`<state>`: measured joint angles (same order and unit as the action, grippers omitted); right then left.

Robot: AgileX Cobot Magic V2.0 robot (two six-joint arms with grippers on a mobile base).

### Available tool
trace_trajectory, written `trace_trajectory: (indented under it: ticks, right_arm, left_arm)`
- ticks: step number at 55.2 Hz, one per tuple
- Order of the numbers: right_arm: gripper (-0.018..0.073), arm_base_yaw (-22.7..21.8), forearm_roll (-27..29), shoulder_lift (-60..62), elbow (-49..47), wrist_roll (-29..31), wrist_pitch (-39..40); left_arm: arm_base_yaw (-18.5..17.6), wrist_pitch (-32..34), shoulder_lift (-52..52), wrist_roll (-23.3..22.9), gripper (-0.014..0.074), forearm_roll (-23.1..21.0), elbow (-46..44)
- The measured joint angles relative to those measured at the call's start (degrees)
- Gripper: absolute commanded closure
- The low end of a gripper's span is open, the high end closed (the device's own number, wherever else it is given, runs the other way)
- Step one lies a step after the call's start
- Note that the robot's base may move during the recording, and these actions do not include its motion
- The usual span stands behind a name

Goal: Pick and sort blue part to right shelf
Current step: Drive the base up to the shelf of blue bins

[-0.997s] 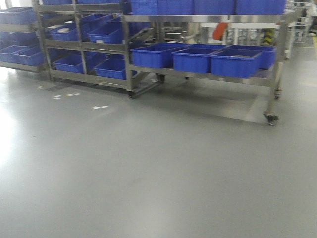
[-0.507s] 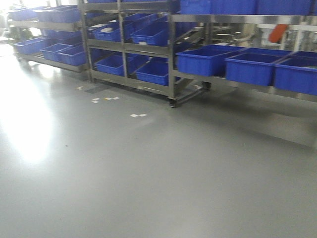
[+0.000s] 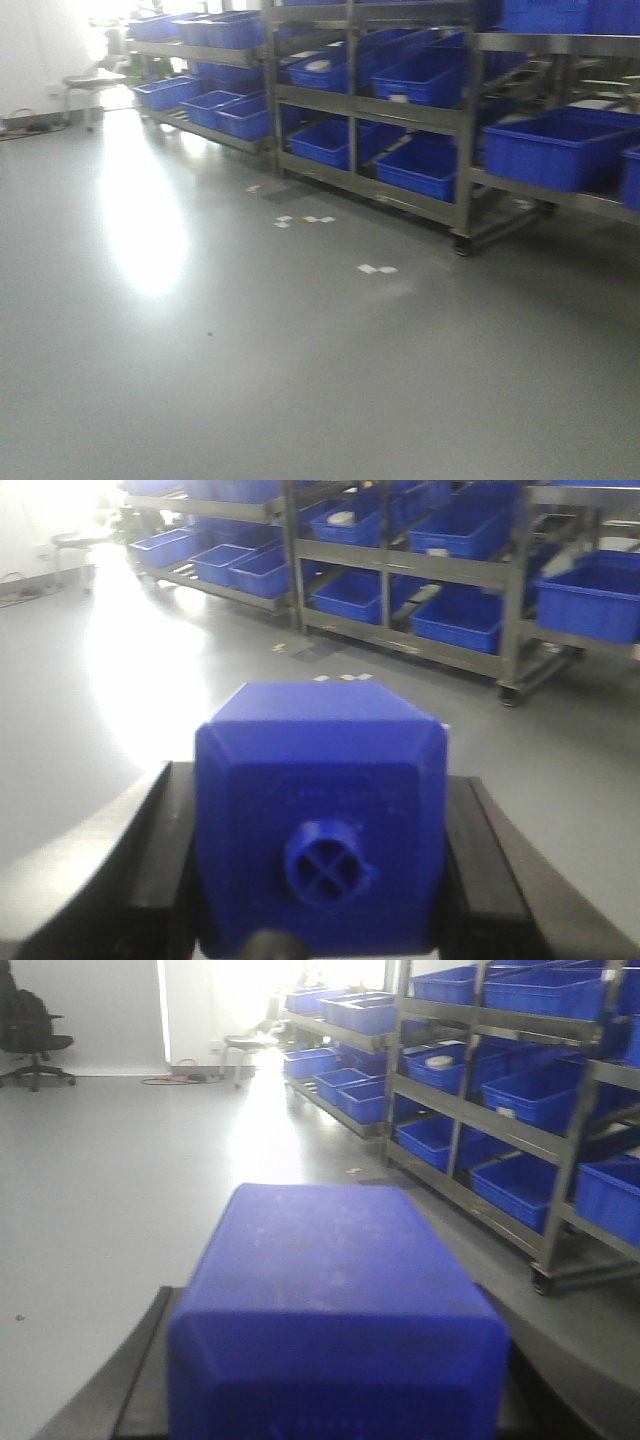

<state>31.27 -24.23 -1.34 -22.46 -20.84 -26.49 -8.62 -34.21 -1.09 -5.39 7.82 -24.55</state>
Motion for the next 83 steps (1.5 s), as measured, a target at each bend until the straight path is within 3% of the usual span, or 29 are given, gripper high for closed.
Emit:
trace_trajectory:
  ticks: [83]
  right_arm:
    - [0.0357, 0.0, 0.0, 0.0, 0.0, 0.0, 0.0]
  left_arm:
    - [0.0, 0.0, 0.0, 0.0, 0.0282, 0.0, 0.09]
